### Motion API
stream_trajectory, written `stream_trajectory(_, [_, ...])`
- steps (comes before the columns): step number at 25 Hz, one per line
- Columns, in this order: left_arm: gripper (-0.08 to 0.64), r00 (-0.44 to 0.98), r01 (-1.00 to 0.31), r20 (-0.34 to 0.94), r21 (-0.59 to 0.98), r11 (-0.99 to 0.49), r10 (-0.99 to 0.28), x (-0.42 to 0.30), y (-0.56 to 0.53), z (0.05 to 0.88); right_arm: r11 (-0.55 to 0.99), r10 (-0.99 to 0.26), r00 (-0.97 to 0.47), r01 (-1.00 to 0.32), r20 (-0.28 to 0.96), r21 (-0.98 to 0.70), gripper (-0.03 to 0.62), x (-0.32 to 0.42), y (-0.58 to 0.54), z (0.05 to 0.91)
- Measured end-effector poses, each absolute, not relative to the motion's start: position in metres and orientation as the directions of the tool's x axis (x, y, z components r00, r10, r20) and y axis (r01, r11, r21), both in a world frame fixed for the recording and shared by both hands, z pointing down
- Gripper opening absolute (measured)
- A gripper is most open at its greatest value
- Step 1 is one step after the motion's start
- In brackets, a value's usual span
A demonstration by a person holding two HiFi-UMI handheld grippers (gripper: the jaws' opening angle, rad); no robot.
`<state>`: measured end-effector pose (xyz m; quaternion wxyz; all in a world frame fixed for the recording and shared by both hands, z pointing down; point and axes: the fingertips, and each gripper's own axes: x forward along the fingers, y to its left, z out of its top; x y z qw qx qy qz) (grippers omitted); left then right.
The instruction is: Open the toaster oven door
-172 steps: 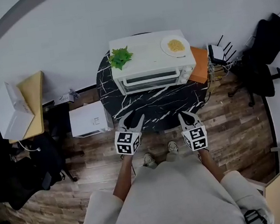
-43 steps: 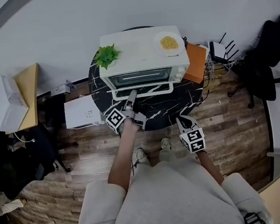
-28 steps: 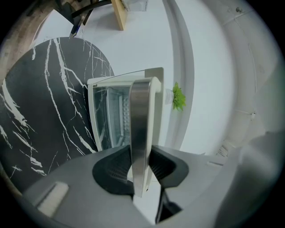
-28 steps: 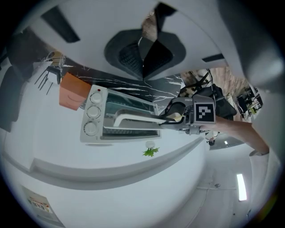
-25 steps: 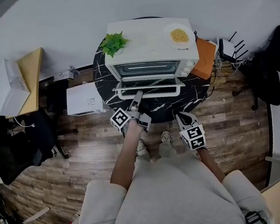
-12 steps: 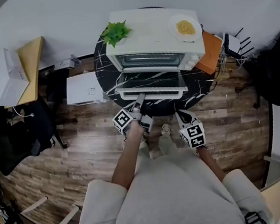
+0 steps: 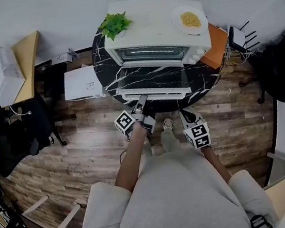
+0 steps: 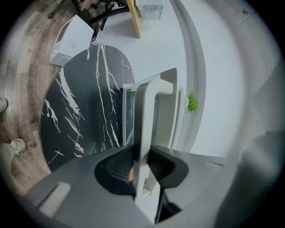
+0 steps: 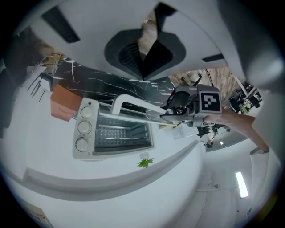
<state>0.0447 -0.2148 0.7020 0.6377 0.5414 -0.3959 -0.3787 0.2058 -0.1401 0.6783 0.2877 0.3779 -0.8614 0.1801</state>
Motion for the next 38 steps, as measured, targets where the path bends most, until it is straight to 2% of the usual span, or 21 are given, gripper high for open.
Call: stream_trajectory(38, [0.080,0.341,0.022,0.299,0.945,0.325,-0.891,0.043,-0.189,0.791,0.649,-0.462,-0.554,-0.744,0.693,-0.162,0.014,0.217,-0.111,0.718])
